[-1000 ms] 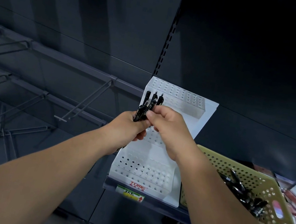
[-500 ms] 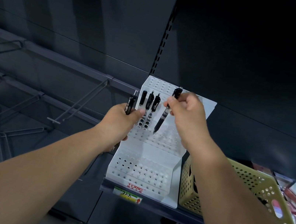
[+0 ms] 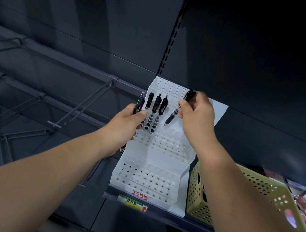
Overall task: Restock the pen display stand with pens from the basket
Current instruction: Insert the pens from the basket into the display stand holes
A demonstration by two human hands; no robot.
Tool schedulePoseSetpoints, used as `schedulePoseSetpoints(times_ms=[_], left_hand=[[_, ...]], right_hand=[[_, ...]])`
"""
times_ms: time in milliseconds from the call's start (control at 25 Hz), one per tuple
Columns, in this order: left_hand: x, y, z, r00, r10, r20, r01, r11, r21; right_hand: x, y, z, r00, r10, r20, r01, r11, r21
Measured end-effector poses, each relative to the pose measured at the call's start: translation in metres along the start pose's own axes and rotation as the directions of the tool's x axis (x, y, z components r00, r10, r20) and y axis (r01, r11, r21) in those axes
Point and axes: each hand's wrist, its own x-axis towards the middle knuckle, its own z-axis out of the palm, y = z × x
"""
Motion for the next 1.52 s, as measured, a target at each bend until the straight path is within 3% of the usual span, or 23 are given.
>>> schedulePoseSetpoints(times_ms=[320,600,840,1080,1240,1400,1520], left_hand=[[0.001,0.000,-0.002,1.000,-0.023,-0.018,0.023,0.999,0.037],[0.003,0.000,-0.002,0.998,-0.054,-0.039,0.053,0.998,-0.021],[0.003,-0.002,-0.002,0.996,-0.077,-0.050,0.076,0.997,-0.008],[-0.001,-0.006,-0.005,1.000,-0.014,-0.014,0.014,1.000,-0.013],[-0.005,-0.006,-0.006,1.000,0.024,0.000,-0.024,0.999,-0.029],[-0.011,-0.001,-0.003,0.999,0.029,0.023,-0.029,0.999,-0.021],[-0.016,0.002,0.004,0.996,0.064,0.061,-0.065,0.998,0.019]], right_hand=[[-0.001,-0.004,0.016,0.998,0.054,-0.019,-0.055,0.997,-0.054],[-0.002,0.002,0.020,0.984,0.127,0.128,-0.131,0.991,0.030],[-0.007,0.022,0.027,0.992,0.128,0.022,-0.126,0.987,-0.096],[-0.007,0.028,0.031,0.993,0.106,0.052,-0.087,0.956,-0.279],[-0.010,0.021,0.026,0.989,0.134,0.067,-0.106,0.944,-0.313],[-0.029,-0.005,0.006,0.989,0.140,0.040,-0.137,0.988,-0.077],[-0.047,-0.029,-0.004,0.949,0.192,0.251,-0.236,0.958,0.161]])
